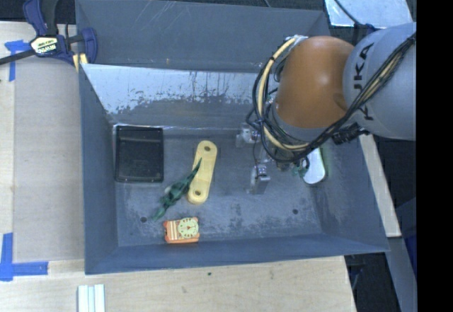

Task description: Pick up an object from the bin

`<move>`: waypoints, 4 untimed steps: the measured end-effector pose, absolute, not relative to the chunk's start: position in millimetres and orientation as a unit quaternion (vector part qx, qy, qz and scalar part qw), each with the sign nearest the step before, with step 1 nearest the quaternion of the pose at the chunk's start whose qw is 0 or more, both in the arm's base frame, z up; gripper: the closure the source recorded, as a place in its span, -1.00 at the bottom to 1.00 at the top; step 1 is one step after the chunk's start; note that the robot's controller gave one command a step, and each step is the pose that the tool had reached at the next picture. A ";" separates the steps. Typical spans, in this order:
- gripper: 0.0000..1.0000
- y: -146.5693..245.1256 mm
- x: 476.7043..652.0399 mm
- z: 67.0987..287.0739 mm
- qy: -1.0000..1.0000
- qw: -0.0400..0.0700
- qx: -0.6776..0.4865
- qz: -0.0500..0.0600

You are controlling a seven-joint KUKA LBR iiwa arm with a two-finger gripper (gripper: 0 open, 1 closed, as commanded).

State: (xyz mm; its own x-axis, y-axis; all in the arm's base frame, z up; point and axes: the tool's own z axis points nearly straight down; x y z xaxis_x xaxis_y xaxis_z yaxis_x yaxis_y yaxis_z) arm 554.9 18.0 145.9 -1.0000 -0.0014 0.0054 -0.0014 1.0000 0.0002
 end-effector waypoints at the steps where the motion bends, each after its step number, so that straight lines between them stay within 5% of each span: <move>1: -1.00 17.9 557.0 150.4 -1.000 -0.002 0.000 0.000; 2: -1.00 84.8 597.1 70.6 -0.977 -0.003 0.213 -0.001; 3: -1.00 90.9 596.2 138.9 -0.979 -0.006 0.205 0.001; 4: -1.00 121.4 601.7 98.8 -0.933 0.000 0.361 -0.002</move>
Offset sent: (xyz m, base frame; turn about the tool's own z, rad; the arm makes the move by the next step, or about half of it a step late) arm 0.0413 0.0661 -0.0759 -0.4298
